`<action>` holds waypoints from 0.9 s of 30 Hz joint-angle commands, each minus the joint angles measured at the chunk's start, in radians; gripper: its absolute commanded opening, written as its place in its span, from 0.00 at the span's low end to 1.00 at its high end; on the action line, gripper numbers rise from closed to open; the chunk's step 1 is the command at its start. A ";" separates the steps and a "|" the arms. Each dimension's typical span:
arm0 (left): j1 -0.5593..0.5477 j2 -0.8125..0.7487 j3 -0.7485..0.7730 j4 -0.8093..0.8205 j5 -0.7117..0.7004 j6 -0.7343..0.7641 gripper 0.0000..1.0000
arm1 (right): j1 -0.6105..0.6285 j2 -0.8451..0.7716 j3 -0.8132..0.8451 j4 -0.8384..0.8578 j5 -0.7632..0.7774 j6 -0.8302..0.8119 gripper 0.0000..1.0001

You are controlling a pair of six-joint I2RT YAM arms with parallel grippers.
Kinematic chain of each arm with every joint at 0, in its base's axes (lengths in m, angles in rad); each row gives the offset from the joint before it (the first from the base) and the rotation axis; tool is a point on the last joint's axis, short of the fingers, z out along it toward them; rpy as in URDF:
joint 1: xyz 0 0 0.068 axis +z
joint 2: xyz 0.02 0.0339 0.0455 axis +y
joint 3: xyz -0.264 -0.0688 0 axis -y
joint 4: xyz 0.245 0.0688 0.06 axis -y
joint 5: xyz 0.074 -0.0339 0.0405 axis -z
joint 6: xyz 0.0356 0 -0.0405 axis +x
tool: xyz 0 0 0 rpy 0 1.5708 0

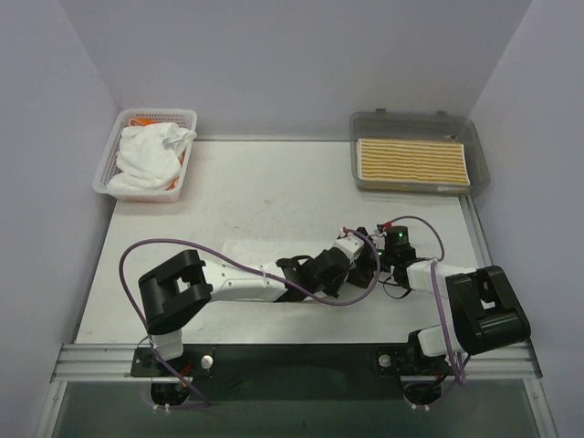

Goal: Fold and stack the towels
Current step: Neatly place the folded towel into the bin

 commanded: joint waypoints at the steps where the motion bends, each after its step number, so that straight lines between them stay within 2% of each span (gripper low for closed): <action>1: 0.005 -0.024 0.035 0.066 0.011 -0.035 0.00 | 0.048 0.065 -0.032 -0.019 0.099 0.029 0.87; 4: 0.003 -0.017 0.036 0.068 0.015 -0.049 0.00 | 0.063 0.082 -0.038 0.029 0.121 0.050 0.78; 5: 0.003 -0.015 0.036 0.065 0.015 -0.054 0.00 | 0.063 0.085 -0.036 0.030 0.131 0.047 0.70; 7: 0.002 -0.014 0.033 0.065 0.015 -0.069 0.00 | 0.065 0.085 -0.030 0.015 0.145 0.029 0.61; 8: 0.002 -0.014 0.030 0.065 0.015 -0.074 0.00 | 0.066 0.082 -0.018 0.003 0.156 0.018 0.47; 9: 0.002 -0.014 0.030 0.066 0.017 -0.081 0.00 | 0.066 0.069 -0.010 -0.028 0.171 0.004 0.39; 10: 0.002 -0.014 0.030 0.066 0.017 -0.085 0.03 | 0.066 0.065 0.002 -0.051 0.182 -0.011 0.32; 11: 0.002 -0.014 0.030 0.066 0.017 -0.086 0.09 | 0.066 0.059 0.016 -0.077 0.190 -0.046 0.18; 12: 0.002 -0.014 0.032 0.065 0.020 -0.088 0.21 | 0.066 0.046 0.045 -0.120 0.203 -0.065 0.11; 14: 0.005 -0.018 0.033 0.057 0.029 -0.092 0.33 | 0.065 0.033 0.088 -0.181 0.225 -0.126 0.00; 18: 0.035 -0.079 -0.003 0.054 0.041 -0.106 0.56 | 0.059 0.017 0.233 -0.344 0.291 -0.254 0.00; 19: 0.046 -0.098 -0.014 0.054 0.047 -0.109 0.69 | 0.054 0.022 0.261 -0.365 0.298 -0.279 0.00; 22: 0.110 -0.194 -0.066 0.042 0.080 -0.121 0.90 | 0.042 0.065 0.405 -0.453 0.296 -0.382 0.00; 24: 0.164 -0.283 -0.094 -0.019 0.118 -0.129 0.96 | 0.039 0.104 0.474 -0.502 0.305 -0.443 0.00; 27: 0.301 -0.414 -0.152 -0.091 0.181 -0.097 0.97 | 0.031 0.170 0.640 -0.560 0.311 -0.497 0.00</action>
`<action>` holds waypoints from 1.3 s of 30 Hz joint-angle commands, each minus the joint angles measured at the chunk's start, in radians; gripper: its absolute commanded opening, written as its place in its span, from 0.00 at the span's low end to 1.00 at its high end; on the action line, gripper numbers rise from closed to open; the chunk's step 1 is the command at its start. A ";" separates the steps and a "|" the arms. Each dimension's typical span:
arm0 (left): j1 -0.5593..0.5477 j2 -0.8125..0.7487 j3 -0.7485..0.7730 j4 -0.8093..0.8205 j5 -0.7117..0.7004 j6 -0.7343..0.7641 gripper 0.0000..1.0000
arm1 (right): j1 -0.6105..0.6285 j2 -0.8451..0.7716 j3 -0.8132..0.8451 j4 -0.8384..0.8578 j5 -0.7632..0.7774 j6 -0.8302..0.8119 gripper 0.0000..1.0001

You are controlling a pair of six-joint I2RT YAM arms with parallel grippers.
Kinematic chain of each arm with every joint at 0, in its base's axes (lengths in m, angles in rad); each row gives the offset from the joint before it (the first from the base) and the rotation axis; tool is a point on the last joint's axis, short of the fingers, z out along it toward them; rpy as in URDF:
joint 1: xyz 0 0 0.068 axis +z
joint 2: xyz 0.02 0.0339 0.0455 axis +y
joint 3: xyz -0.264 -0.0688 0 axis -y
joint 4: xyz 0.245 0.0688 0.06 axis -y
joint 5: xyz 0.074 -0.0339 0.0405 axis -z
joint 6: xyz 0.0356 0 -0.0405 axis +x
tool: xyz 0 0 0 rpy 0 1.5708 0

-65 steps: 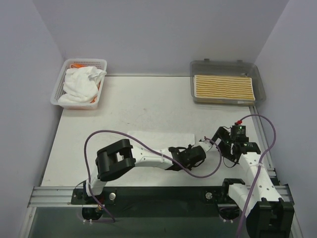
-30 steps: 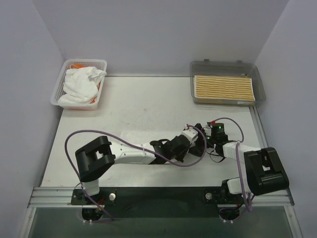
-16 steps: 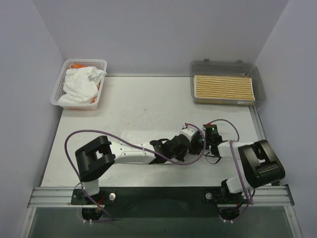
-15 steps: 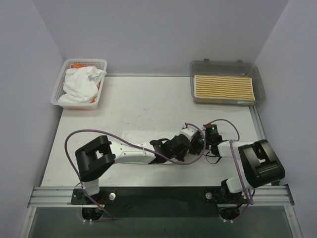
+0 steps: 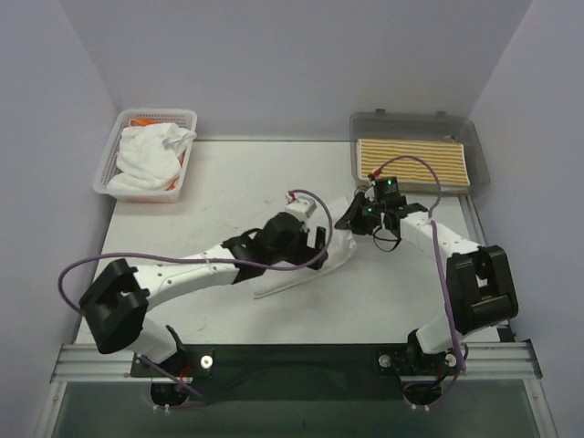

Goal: Fold and stack the towels
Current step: Neatly place the folded towel into the bin

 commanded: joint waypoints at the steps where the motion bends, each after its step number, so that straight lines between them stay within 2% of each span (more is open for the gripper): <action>1: 0.150 -0.170 -0.042 -0.076 0.089 0.026 0.97 | -0.021 0.067 0.168 -0.122 0.035 -0.159 0.00; 2: 0.243 -0.231 -0.061 -0.135 0.105 0.059 0.97 | -0.027 0.108 0.260 -0.154 0.040 -0.176 0.00; 4: 0.338 -0.288 -0.084 -0.186 0.110 0.101 0.97 | -0.046 0.156 0.349 -0.177 0.035 -0.210 0.00; 5: 0.438 -0.343 -0.114 -0.220 0.115 0.138 0.97 | -0.070 0.208 0.447 -0.191 0.005 -0.219 0.00; 7: 0.524 -0.392 -0.148 -0.234 0.127 0.166 0.97 | -0.092 0.262 0.547 -0.201 -0.029 -0.233 0.00; 8: 0.611 -0.435 -0.171 -0.231 0.145 0.187 0.97 | -0.115 0.311 0.594 -0.212 -0.044 -0.253 0.00; 12: 0.736 -0.486 -0.286 -0.189 0.149 0.207 0.97 | -0.159 0.441 0.901 -0.258 -0.052 -0.296 0.00; 15: 0.739 -0.448 -0.264 -0.209 0.146 0.222 0.98 | -0.201 0.535 1.080 -0.298 -0.066 -0.300 0.00; 19: 0.738 -0.406 -0.259 -0.211 0.147 0.229 0.97 | -0.253 0.580 1.176 -0.315 -0.040 -0.343 0.00; 23: 0.735 -0.374 -0.263 -0.209 0.149 0.221 0.98 | -0.319 0.604 1.218 -0.315 -0.001 -0.382 0.00; 29: 0.728 -0.345 -0.257 -0.209 0.149 0.222 0.97 | -0.418 0.629 1.250 -0.321 -0.041 -0.450 0.00; 32: 0.728 -0.333 -0.259 -0.206 0.149 0.219 0.98 | -0.452 0.630 1.238 -0.330 -0.092 -0.499 0.00; 39: 0.730 -0.288 -0.257 -0.198 0.178 0.213 0.97 | -0.503 0.650 1.227 -0.338 -0.058 -0.589 0.00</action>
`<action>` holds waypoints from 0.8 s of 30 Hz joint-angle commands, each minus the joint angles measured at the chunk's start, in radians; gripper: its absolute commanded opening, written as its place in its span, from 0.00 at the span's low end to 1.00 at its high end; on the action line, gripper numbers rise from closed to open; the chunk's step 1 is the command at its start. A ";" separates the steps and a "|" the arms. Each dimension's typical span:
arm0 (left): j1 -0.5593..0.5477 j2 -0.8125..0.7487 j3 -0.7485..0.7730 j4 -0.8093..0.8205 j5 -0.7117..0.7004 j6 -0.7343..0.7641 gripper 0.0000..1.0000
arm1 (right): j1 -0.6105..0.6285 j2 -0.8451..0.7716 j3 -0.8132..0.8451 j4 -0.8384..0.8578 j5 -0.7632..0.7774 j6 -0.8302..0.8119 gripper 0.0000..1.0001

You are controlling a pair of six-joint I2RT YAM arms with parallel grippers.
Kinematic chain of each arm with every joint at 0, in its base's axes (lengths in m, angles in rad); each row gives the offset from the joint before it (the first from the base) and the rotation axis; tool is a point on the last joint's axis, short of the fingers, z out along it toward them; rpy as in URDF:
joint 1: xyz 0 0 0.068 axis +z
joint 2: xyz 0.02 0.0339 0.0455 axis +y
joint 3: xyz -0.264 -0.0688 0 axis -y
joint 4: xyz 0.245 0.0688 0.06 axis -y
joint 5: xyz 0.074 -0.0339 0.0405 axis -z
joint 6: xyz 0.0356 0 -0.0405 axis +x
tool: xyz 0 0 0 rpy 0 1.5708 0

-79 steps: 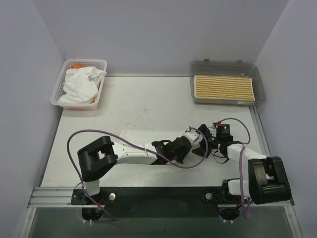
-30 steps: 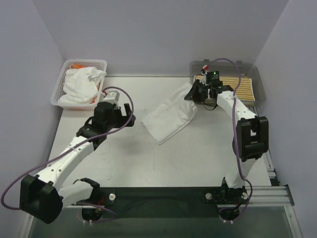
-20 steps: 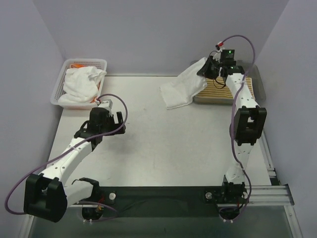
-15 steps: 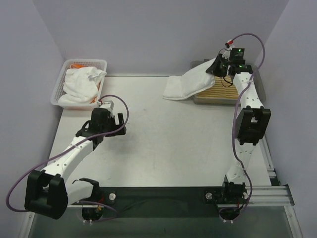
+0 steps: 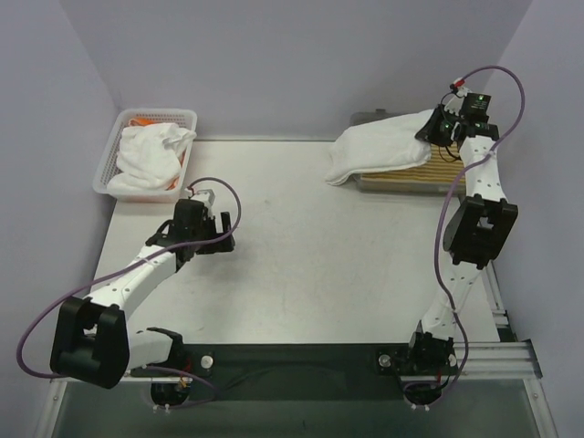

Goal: Fold and stack the towels
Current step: Neatly place the folded towel into the bin

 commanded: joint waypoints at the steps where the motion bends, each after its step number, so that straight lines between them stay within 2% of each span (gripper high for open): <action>1: -0.003 0.016 0.028 0.022 0.027 0.003 0.97 | -0.019 0.022 0.036 0.008 0.021 -0.082 0.00; 12: -0.003 0.054 0.023 0.029 0.017 0.019 0.97 | -0.072 0.114 0.149 0.025 0.106 -0.150 0.00; 24: -0.003 0.074 0.022 0.030 0.012 0.023 0.97 | -0.111 0.115 0.140 0.039 0.157 -0.196 0.00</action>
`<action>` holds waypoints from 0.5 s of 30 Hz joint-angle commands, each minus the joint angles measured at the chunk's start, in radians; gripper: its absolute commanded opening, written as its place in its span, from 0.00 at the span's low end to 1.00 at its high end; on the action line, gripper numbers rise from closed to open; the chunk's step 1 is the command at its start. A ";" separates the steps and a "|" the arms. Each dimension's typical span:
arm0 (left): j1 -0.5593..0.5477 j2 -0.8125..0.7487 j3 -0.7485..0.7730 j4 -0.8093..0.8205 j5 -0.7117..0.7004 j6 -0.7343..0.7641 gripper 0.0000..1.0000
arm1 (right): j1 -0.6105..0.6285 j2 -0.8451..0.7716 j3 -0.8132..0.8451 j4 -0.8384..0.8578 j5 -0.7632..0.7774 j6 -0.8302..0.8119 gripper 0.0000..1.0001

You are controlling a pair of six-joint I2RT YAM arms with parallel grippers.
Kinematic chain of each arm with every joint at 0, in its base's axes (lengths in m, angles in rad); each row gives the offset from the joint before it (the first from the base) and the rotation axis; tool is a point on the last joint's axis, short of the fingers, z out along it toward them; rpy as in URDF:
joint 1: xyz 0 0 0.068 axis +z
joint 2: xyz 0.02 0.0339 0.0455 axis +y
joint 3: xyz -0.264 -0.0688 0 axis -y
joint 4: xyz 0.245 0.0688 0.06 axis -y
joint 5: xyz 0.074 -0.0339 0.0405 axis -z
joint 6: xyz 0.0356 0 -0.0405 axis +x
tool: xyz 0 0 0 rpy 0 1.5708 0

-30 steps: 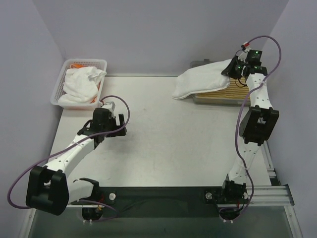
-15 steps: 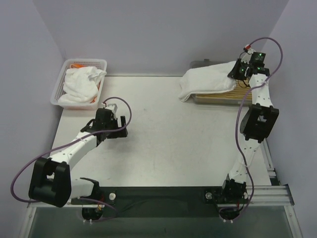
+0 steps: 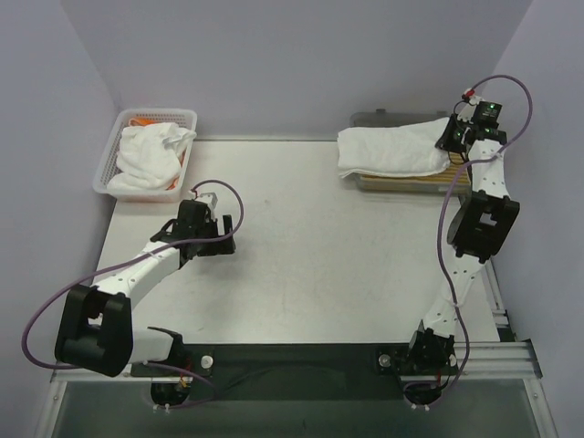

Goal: Fold and stack the towels
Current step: Neatly place the folded towel into the bin

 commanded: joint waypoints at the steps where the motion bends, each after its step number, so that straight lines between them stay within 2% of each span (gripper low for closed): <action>1: -0.001 0.005 0.022 0.029 0.003 0.016 0.97 | -0.026 -0.031 0.046 0.041 0.052 -0.036 0.00; 15: -0.004 0.014 0.025 0.031 0.009 0.014 0.98 | -0.047 -0.029 0.049 0.052 0.074 -0.051 0.01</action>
